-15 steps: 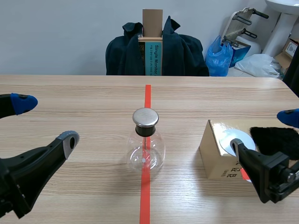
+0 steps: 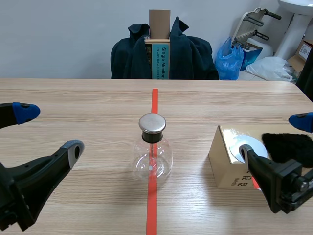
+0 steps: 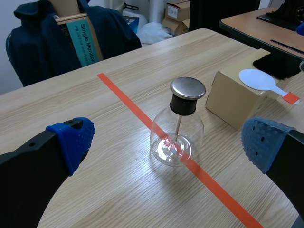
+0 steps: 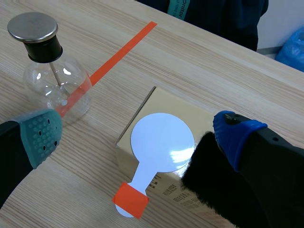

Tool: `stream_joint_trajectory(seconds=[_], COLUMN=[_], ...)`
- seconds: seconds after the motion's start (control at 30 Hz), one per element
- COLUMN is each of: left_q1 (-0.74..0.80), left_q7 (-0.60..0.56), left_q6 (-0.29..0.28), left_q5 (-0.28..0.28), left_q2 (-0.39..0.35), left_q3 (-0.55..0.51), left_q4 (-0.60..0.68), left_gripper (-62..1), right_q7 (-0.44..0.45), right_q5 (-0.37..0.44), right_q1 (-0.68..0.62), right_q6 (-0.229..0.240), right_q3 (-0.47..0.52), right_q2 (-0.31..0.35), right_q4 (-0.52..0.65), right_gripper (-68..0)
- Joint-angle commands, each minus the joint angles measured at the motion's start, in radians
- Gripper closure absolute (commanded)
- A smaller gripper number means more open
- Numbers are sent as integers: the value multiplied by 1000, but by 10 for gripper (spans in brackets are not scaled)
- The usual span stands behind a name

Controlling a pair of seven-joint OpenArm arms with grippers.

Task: Do the electroscope experiment.
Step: 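Pick up the white charging plate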

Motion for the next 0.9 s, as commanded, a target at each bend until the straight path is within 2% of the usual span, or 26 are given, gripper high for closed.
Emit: stream_joint_trajectory(seconds=[0.0, 0.73, 0.8, 0.87], left_q1=[0, 0, 0, 0], left_q7=[-18, -18, -18, -17], left_q6=[-3, -3, -3, -3], left_q5=[-6, -3, -3, -3], left_q2=[5, 5, 5, 5], left_q3=[0, 0, 0, 0], left_q4=[16, 16, 16, 16], left_gripper=[-623, -623, -623, -623], right_q7=[28, 32, 53, 90], right_q5=[11, 11, -27, -116], right_q1=[11, 11, 11, 11], right_q6=[1, 1, 1, 1], right_q3=[6, 6, 6, 6], right_q2=[0, 0, 0, 0], right_q4=[16, 16, 16, 17], right_gripper=[-679, -679, -679, -679])
